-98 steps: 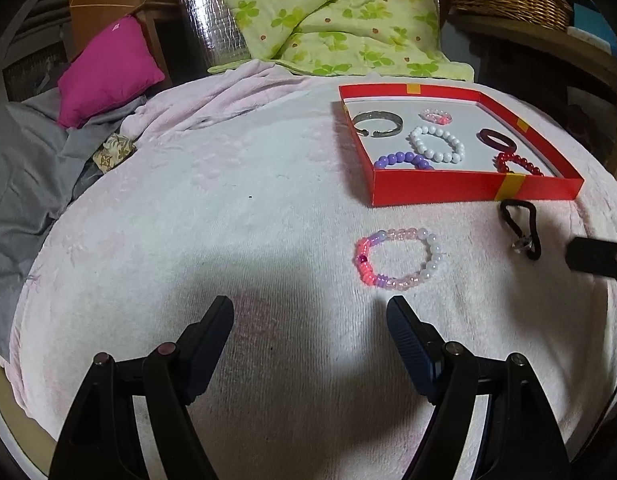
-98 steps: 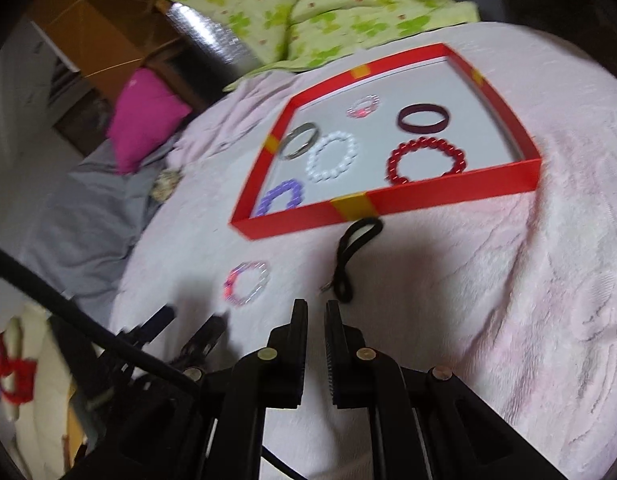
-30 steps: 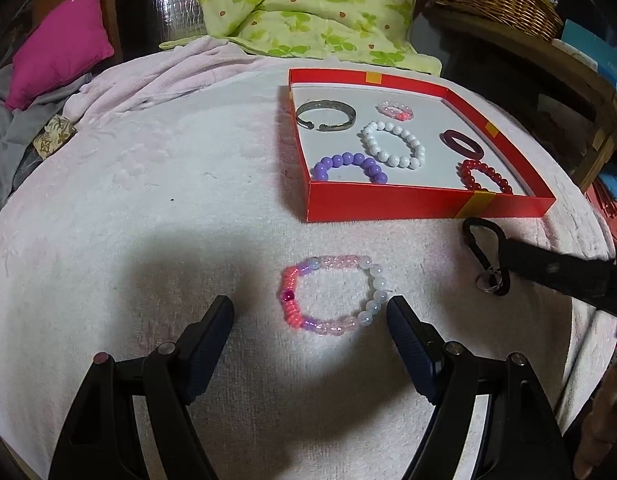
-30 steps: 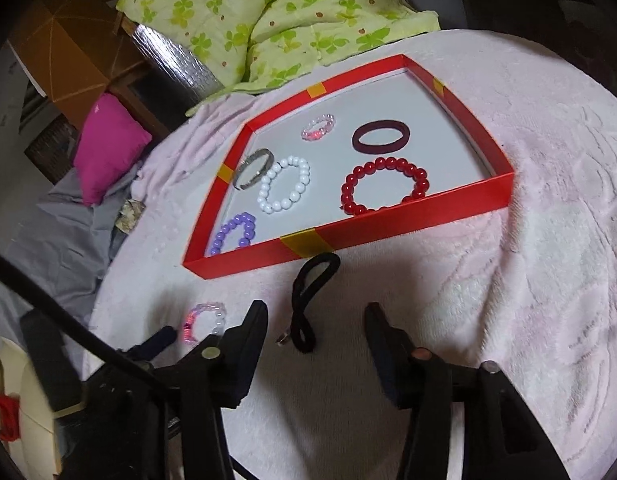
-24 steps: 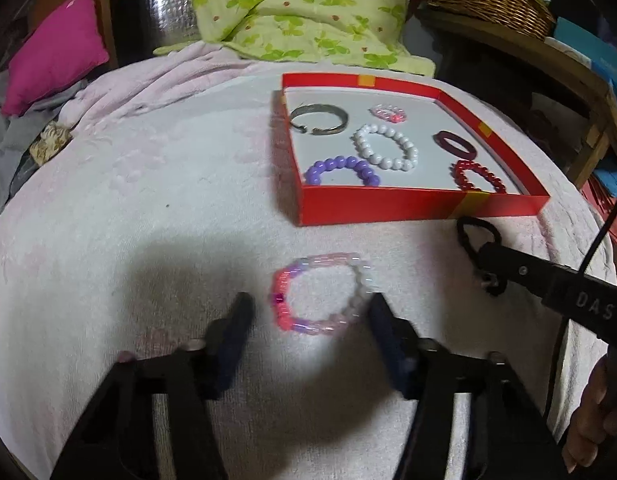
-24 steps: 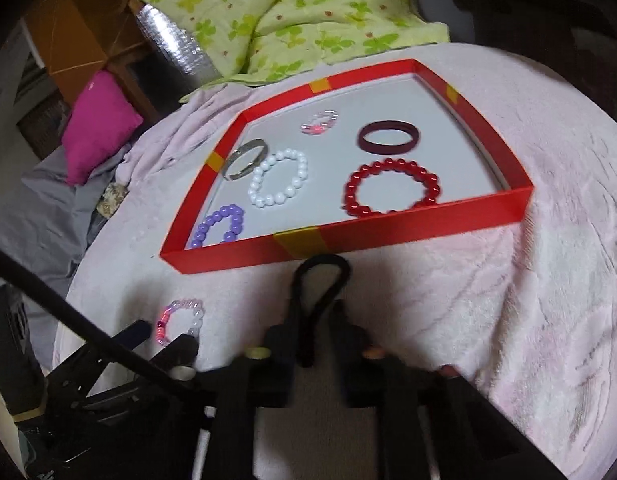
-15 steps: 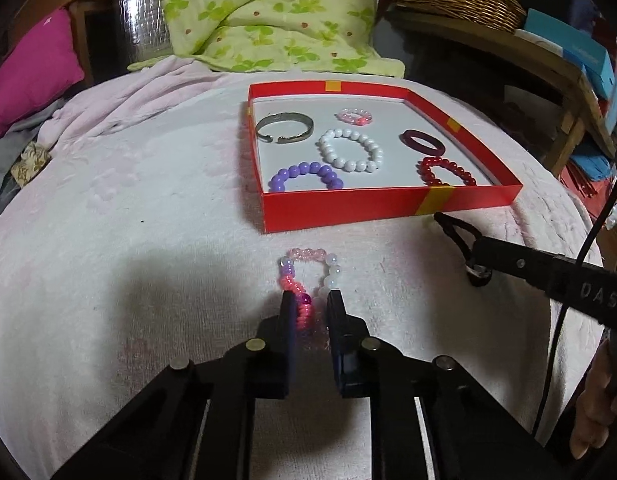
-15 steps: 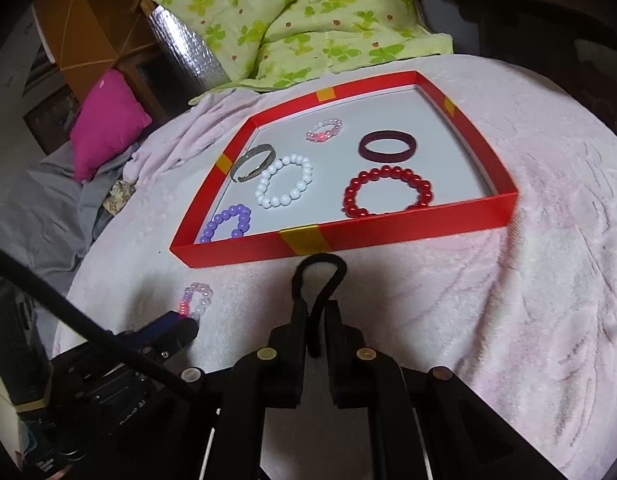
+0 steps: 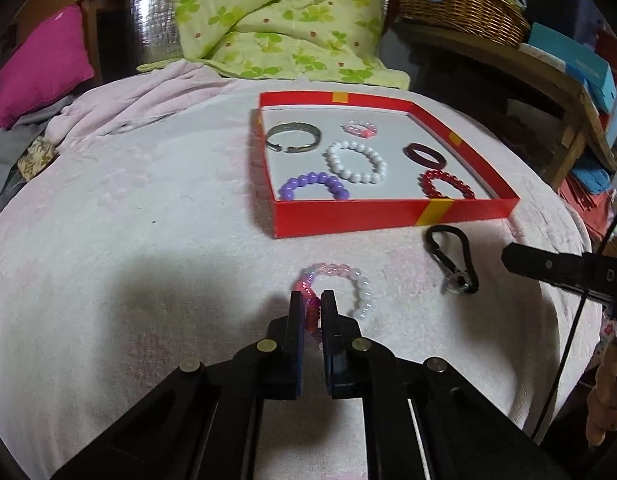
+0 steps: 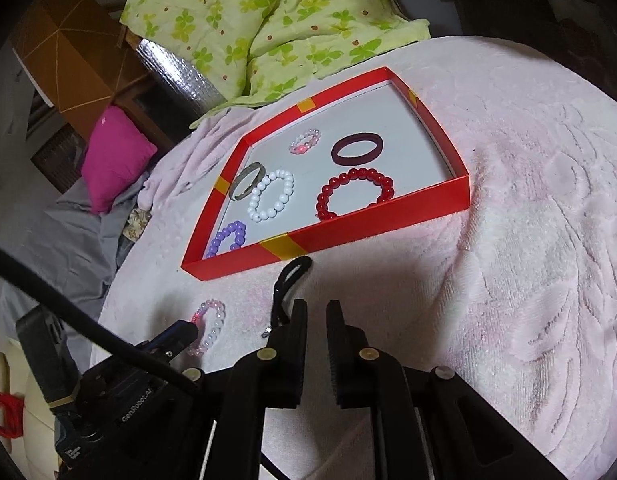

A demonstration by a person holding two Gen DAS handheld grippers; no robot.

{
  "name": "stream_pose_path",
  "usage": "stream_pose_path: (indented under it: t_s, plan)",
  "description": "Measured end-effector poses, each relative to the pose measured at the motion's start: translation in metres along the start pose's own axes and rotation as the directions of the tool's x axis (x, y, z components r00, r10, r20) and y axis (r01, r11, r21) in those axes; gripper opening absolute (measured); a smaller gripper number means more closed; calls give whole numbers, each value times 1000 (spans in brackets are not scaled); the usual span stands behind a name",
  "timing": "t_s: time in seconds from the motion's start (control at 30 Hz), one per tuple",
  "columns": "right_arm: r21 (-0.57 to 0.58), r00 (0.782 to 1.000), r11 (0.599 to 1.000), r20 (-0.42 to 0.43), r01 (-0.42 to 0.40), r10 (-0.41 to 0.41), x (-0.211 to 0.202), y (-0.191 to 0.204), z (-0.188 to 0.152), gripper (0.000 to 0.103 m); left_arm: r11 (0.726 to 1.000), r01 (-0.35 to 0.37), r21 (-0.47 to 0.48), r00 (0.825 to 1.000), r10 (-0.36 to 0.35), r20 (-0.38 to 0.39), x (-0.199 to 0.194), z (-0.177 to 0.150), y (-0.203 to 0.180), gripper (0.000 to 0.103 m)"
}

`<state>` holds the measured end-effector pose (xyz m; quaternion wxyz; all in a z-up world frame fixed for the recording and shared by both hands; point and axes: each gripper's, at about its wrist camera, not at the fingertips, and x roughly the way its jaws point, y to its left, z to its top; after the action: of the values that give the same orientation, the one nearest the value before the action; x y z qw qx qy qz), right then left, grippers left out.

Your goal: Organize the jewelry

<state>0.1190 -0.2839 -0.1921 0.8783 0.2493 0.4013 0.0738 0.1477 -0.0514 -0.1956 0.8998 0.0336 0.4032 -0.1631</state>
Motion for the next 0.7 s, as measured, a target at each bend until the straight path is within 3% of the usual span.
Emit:
stream_pose_path:
  t_s: [0.07, 0.13, 0.2, 0.3, 0.37, 0.43, 0.47, 0.53, 0.7]
  plan:
    - [8, 1000, 1000, -6, -12, 12, 1, 2, 0, 17, 1000, 0, -13, 1000, 0, -2, -1, 0, 3, 9]
    - [7, 1000, 1000, -8, -6, 6, 3, 6, 0, 42, 1000, -1, -15, 1000, 1, -7, -1, -1, 4, 22]
    - [6, 1000, 1000, 0, -8, 8, 4, 10, 0, 56, 1000, -7, -22, 1000, 7, -6, -2, -1, 5, 47]
    - [-33, 1000, 999, 19, -1, 1, 6, 20, -1, 56, 1000, 3, -26, 1000, -3, 7, -6, -1, 6, 49]
    - [-53, 1000, 998, 12, 20, -20, 13, 25, -1, 51, 1000, 17, -24, 1000, -17, 4, -6, -1, 4, 55]
    - [-66, 999, 997, -10, 39, -40, 25, 29, -2, 31, 1000, 26, -14, 1000, -26, -11, -3, -3, 2, 61]
    - [-72, 998, 996, -25, 49, -51, 30, 29, -2, 28, 1000, 27, -12, 1000, -27, -15, -2, -3, 1, 64]
    - [-92, 995, 992, -52, 86, -91, 41, 30, -4, 12, 999, 39, -6, 999, -39, -30, 1, -4, -1, 66]
    - [-138, 995, 985, 1, 101, -101, 27, 30, -4, 7, 1000, 27, 11, 999, -26, -31, 5, -5, -5, 66]
